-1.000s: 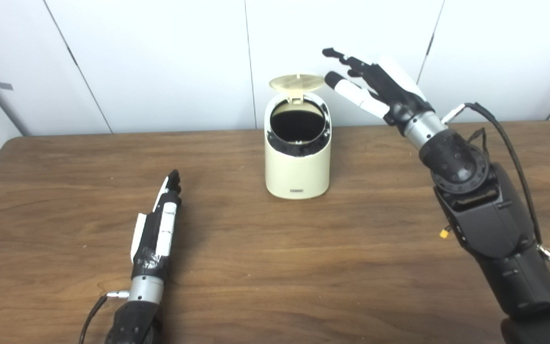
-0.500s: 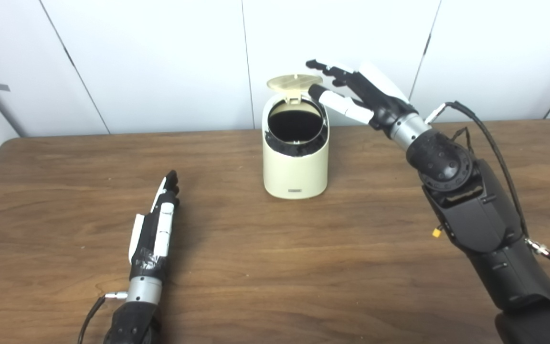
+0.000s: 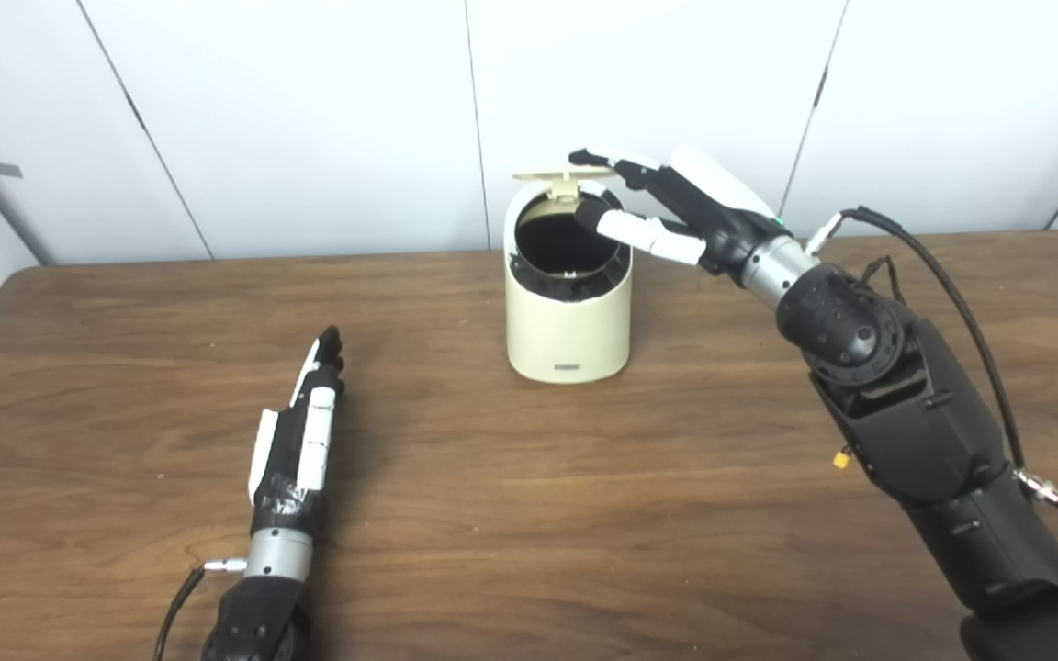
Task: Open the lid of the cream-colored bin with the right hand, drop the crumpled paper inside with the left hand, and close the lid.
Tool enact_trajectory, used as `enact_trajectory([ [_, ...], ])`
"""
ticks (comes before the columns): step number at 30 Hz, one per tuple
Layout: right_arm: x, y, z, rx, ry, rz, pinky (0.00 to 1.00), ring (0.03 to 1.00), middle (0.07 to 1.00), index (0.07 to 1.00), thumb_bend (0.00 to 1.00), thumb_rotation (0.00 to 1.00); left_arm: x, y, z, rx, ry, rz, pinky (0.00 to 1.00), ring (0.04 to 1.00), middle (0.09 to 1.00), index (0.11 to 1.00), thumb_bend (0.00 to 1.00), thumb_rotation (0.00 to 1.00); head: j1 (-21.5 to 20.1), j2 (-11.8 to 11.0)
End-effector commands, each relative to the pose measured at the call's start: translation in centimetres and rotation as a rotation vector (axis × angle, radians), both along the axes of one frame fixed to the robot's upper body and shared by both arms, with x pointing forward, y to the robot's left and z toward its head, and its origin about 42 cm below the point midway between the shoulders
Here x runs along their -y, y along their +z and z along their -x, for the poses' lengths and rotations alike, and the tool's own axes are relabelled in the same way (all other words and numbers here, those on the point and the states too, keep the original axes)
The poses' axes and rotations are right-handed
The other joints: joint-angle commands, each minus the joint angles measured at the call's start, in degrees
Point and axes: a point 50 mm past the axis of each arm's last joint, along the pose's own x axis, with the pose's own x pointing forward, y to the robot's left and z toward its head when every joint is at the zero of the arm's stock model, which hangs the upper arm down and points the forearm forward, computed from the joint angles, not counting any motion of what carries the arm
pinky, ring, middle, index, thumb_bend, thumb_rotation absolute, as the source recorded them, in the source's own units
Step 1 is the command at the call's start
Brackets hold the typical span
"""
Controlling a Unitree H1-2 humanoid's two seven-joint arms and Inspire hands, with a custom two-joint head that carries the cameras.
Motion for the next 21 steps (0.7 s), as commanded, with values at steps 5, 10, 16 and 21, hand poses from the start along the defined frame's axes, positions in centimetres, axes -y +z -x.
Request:
enact_trajectory([
  [5, 0.0, 2.1, 0.9, 0.073, 0.048, 0.009, 0.86, 0.931, 0.911, 0.878, 0.52, 1.00, 0.5, -2.0, 0.6, -0.052, 0.016, 0.021, 1.00, 1.000, 1.000, 1.000, 0.50, 1.00, 0.2, 0.3],
  [10, 0.3, 1.8, 1.6, 0.058, 0.046, 0.033, 0.86, 0.940, 0.918, 0.884, 0.50, 1.00, 0.5, -1.9, 0.6, -0.050, 0.023, 0.023, 1.00, 1.000, 0.997, 1.000, 0.50, 1.00, 0.3, 0.7],
  [16, 0.6, 1.5, 2.1, 0.048, 0.042, 0.048, 0.87, 0.947, 0.921, 0.884, 0.50, 1.00, 0.6, -1.7, 0.6, -0.054, 0.022, 0.025, 1.00, 1.000, 0.993, 1.000, 0.49, 1.00, 0.8, 1.1],
  [21, 0.5, 1.4, 2.1, 0.050, 0.039, 0.088, 0.87, 0.957, 0.922, 0.896, 0.53, 1.00, 0.8, -1.7, 0.6, -0.049, 0.021, 0.032, 1.00, 1.000, 0.994, 1.000, 0.51, 1.00, 1.4, 1.5],
])
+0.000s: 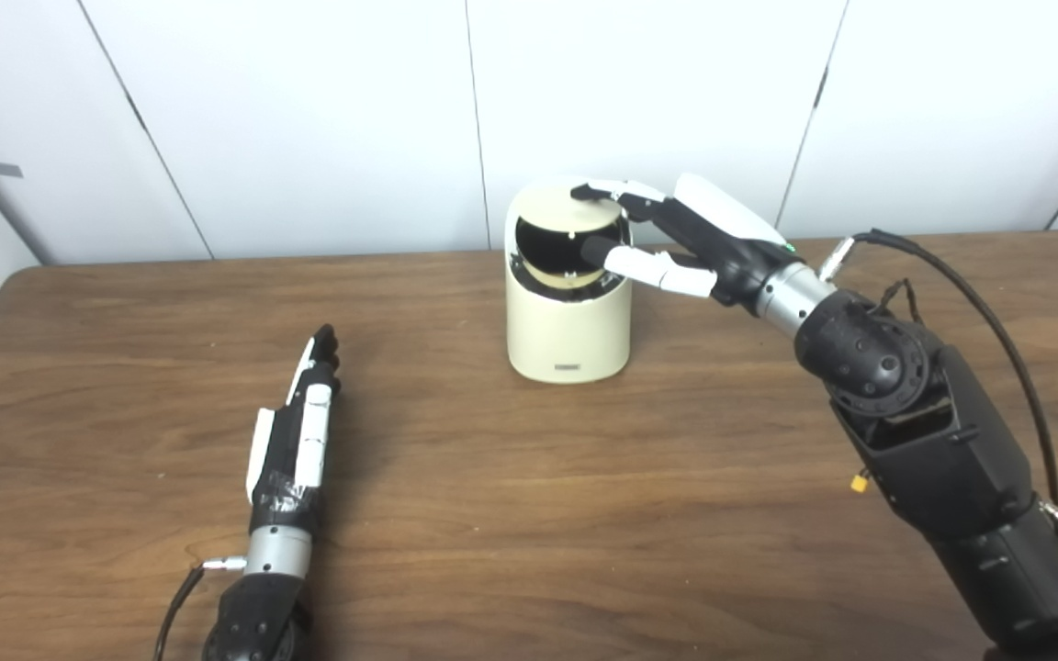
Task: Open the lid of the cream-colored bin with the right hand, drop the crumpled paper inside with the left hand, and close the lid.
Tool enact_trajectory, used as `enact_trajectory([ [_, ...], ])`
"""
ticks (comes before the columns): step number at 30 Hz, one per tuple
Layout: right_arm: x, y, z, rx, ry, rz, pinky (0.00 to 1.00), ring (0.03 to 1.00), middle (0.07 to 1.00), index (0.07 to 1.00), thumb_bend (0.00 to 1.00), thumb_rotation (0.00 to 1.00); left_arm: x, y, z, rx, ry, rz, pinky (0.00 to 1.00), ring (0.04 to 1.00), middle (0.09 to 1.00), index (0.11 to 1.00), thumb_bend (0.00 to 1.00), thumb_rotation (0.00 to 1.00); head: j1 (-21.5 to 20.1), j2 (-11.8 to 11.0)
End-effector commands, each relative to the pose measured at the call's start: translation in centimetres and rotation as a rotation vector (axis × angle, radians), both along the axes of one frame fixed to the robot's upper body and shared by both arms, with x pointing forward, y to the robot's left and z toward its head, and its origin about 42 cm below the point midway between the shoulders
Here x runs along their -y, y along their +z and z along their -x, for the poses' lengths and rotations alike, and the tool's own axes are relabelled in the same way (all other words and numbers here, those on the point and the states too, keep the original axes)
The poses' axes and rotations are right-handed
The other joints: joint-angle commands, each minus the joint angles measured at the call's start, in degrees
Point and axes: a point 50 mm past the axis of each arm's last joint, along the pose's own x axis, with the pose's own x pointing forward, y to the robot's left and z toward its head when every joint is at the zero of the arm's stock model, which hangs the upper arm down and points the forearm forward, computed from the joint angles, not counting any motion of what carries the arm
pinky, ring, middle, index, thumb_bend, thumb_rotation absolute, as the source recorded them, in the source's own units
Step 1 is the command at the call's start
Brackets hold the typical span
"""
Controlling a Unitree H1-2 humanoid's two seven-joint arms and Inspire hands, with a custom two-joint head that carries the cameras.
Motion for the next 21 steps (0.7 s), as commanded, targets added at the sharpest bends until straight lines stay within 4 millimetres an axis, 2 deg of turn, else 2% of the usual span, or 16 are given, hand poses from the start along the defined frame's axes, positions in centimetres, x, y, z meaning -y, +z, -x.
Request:
enact_trajectory([
  [1, -0.1, 2.1, 0.0, 0.068, 0.015, 0.017, 0.87, 0.957, 0.921, 0.897, 0.54, 1.00, 0.9, -1.6, 0.7, -0.046, 0.004, 0.028, 1.00, 1.000, 0.994, 1.000, 0.51, 1.00, 0.1, 0.1],
  [17, -1.4, 2.9, -0.2, 0.072, 0.069, 0.096, 0.91, 0.995, 0.922, 0.910, 0.58, 1.00, 1.4, -1.3, 0.7, -0.045, 0.023, 0.025, 1.00, 1.000, 0.982, 1.000, 0.52, 1.00, 0.9, 0.9],
  [21, -1.6, 3.0, -0.1, 0.076, 0.083, 0.120, 0.96, 1.000, 0.902, 0.872, 0.59, 1.00, 1.3, -1.3, 0.6, -0.039, 0.015, 0.026, 1.00, 1.000, 0.989, 1.000, 0.52, 1.00, 1.1, 1.1],
])
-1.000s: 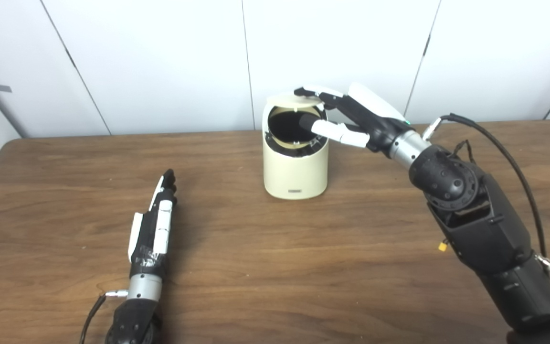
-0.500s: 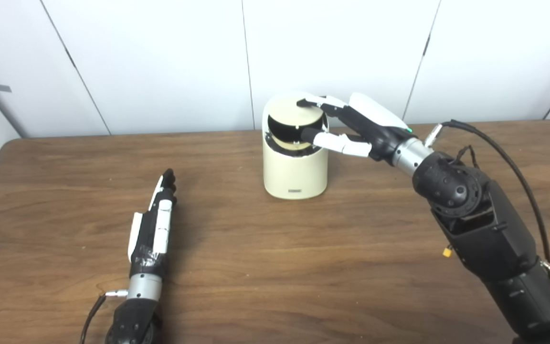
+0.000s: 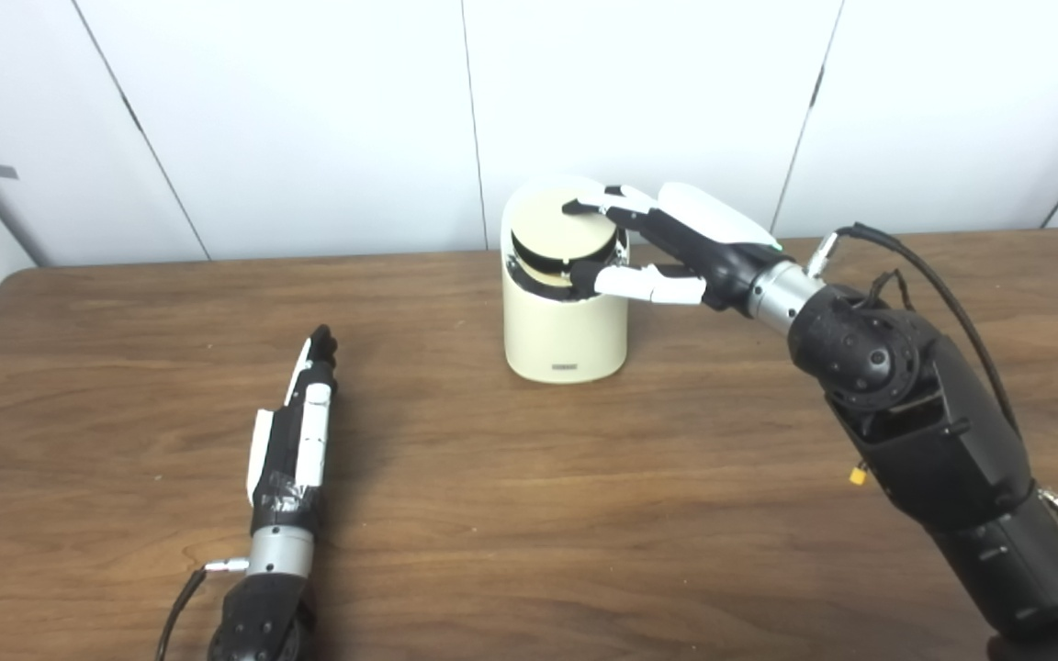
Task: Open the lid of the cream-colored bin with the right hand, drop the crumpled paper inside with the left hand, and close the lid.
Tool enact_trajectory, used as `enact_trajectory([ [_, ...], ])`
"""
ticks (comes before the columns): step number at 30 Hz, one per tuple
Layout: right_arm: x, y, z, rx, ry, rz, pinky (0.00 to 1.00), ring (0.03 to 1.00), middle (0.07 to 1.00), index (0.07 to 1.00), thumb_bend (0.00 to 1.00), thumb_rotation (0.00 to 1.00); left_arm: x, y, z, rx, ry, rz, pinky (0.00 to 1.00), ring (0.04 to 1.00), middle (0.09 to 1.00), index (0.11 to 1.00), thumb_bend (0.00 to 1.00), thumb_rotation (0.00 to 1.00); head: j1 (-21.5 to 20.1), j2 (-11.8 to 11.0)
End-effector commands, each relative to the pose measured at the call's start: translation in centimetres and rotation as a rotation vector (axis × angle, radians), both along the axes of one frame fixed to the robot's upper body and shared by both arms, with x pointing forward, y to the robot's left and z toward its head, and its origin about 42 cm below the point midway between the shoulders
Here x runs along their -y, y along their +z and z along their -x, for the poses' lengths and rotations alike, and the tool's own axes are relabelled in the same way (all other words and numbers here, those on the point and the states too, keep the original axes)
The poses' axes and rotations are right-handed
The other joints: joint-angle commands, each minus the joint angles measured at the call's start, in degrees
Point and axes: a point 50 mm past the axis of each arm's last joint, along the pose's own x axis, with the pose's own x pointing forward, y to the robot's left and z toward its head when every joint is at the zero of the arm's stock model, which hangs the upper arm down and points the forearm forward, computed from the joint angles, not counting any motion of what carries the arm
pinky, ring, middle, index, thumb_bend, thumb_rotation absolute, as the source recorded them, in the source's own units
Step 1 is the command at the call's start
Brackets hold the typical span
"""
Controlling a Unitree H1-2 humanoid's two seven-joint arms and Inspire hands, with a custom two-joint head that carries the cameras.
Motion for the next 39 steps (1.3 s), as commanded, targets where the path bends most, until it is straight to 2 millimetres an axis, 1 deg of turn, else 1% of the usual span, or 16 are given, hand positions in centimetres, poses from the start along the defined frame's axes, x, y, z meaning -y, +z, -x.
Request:
enact_trajectory([
  [1, -0.9, 2.6, 0.1, 0.082, 0.058, 0.018, 0.96, 1.000, 0.892, 0.859, 0.60, 1.00, 1.0, -1.3, 0.6, -0.033, -0.007, 0.020, 1.00, 0.997, 0.989, 1.000, 0.52, 1.00, 0.0, 0.1],
  [6, -0.9, 2.4, 0.2, 0.097, 0.074, 0.085, 0.97, 1.000, 0.867, 0.835, 0.63, 1.00, 1.1, -1.3, 0.6, -0.034, -0.004, 0.021, 1.00, 0.993, 0.985, 1.000, 0.53, 1.00, 0.2, 0.5],
  [11, -0.6, 2.1, 0.7, 0.183, 0.100, 0.189, 0.95, 0.991, 0.827, 0.796, 0.61, 1.00, 1.2, -1.1, 0.6, -0.033, -0.008, 0.016, 1.00, 0.984, 0.982, 1.000, 0.53, 1.00, 0.5, 1.0],
  [14, -0.4, 1.8, 0.9, 0.212, 0.095, 0.229, 0.98, 0.979, 0.820, 0.785, 0.63, 1.00, 1.2, -1.0, 0.6, -0.038, -0.008, 0.006, 1.00, 0.979, 0.980, 0.994, 0.53, 1.00, 0.6, 1.2],
  [17, -0.3, 1.4, 1.1, 0.228, 0.088, 0.263, 1.00, 0.989, 0.829, 0.789, 0.64, 1.00, 1.1, -1.0, 0.6, -0.040, -0.006, -0.008, 1.00, 0.972, 0.975, 0.981, 0.52, 1.00, 0.8, 1.4],
  [29, -0.4, 0.9, 1.4, 0.280, 0.089, 0.334, 1.00, 0.998, 0.844, 0.810, 0.61, 1.00, 1.3, -0.8, 0.5, -0.043, 0.002, -0.001, 0.99, 0.975, 0.972, 0.960, 0.50, 1.00, 1.1, 1.9],
  [37, -0.5, 0.7, 1.4, 0.260, 0.094, 0.312, 1.00, 1.000, 0.850, 0.811, 0.62, 1.00, 1.6, -0.6, 0.7, -0.038, -0.004, -0.016, 1.00, 0.976, 0.973, 0.966, 0.50, 1.00, 1.4, 2.3],
  [39, -0.6, 0.7, 1.4, 0.256, 0.097, 0.308, 1.00, 1.000, 0.848, 0.812, 0.62, 1.00, 1.7, -0.5, 0.7, -0.036, -0.003, -0.009, 0.98, 0.973, 0.971, 0.962, 0.50, 1.00, 1.5, 2.6],
])
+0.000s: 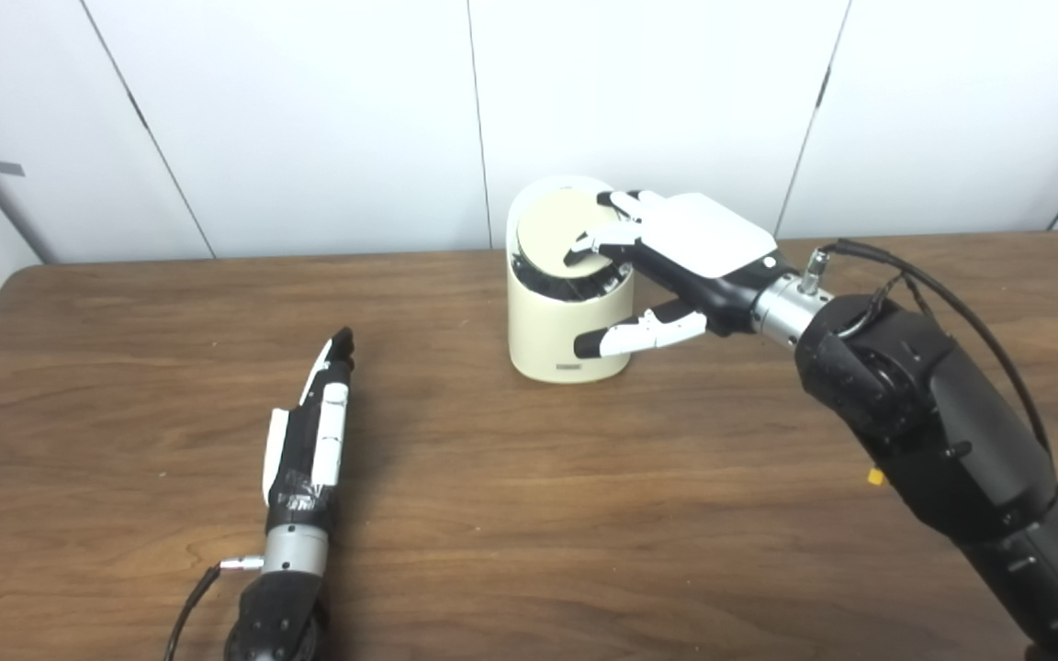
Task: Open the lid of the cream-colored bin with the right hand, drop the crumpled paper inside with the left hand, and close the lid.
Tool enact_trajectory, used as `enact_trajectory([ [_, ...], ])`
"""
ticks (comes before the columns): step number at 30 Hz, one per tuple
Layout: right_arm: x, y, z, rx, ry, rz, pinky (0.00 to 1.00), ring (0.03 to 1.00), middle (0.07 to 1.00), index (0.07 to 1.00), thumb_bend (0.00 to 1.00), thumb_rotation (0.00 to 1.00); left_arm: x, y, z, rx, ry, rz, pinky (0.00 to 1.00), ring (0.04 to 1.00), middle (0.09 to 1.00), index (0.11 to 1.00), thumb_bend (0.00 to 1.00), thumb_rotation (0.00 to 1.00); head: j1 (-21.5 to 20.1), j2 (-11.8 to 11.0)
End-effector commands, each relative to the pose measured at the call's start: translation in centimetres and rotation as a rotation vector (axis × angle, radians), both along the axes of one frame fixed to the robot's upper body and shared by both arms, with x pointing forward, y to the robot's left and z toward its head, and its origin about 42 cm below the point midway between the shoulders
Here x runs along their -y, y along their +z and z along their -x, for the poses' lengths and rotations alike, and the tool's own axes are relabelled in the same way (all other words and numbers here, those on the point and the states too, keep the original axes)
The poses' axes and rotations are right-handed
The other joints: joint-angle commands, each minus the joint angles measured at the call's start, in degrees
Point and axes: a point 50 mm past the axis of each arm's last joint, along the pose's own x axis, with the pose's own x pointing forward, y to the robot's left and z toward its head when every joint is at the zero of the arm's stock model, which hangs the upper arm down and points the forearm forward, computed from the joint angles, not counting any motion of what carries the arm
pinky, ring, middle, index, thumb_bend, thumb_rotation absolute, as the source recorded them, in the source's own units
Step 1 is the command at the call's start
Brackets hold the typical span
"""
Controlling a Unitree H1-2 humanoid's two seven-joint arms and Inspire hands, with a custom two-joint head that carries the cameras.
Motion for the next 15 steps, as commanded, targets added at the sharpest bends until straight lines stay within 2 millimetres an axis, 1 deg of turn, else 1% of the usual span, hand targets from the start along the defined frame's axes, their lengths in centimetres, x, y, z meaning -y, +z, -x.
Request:
enact_trajectory([
  [1, -0.28, 0.91, 0.07, 0.015, 0.020, -0.002, 1.00, 1.000, 0.847, 0.812, 0.62, 1.00, 0.73, -0.64, 0.62, -0.020, -0.008, 0.017, 0.99, 0.977, 0.974, 0.965, 0.51, 1.00, 0.1, 0.0],
  [3, -0.31, 0.89, 0.01, 0.010, 0.017, 0.006, 1.00, 1.000, 0.841, 0.812, 0.62, 1.00, 0.76, -0.64, 0.64, -0.016, -0.011, 0.024, 1.00, 0.980, 0.976, 0.969, 0.52, 1.00, 0.2, 0.1],
  [9, -0.39, 0.88, -0.14, -0.027, -0.006, 0.056, 1.00, 1.000, 0.838, 0.828, 0.65, 1.00, 0.79, -0.59, 0.65, -0.010, -0.012, 0.036, 1.00, 0.981, 0.977, 0.970, 0.55, 1.00, 0.4, 0.4],
  [12, -0.47, 0.84, -0.24, -0.054, -0.019, 0.087, 1.00, 1.000, 0.837, 0.835, 0.67, 1.00, 0.81, -0.52, 0.64, -0.011, -0.010, 0.043, 0.99, 0.978, 0.973, 0.967, 0.55, 1.00, 0.4, 0.4],
  [15, -0.51, 0.85, -0.29, -0.082, -0.030, 0.110, 1.00, 1.000, 0.844, 0.857, 0.69, 1.00, 0.88, -0.45, 0.66, -0.007, -0.012, 0.043, 0.99, 0.982, 0.975, 0.965, 0.52, 1.00, 0.4, 0.5],
])
